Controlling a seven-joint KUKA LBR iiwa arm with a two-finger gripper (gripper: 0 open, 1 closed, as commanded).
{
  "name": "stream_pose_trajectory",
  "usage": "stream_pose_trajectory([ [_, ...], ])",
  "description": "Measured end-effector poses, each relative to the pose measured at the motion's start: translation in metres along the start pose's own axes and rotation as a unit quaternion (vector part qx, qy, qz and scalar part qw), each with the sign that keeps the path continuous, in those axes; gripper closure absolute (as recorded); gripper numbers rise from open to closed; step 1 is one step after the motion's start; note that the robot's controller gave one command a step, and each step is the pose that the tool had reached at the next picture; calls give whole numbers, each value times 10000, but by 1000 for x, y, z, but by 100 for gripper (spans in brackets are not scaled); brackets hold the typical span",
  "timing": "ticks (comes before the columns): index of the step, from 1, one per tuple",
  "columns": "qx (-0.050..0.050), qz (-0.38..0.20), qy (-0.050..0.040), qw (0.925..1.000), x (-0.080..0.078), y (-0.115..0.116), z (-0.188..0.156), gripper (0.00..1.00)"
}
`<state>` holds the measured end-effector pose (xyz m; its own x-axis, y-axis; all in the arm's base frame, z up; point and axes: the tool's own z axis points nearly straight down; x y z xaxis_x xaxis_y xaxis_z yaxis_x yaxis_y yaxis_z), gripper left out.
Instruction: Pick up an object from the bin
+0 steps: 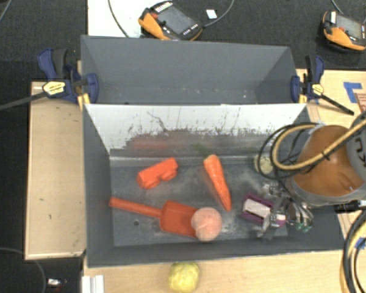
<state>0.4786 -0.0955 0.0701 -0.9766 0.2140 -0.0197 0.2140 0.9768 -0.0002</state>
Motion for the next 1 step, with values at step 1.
stream_pose_trajectory([
  [1, 3, 381, 31, 9993, -12, -4, 0, 100],
])
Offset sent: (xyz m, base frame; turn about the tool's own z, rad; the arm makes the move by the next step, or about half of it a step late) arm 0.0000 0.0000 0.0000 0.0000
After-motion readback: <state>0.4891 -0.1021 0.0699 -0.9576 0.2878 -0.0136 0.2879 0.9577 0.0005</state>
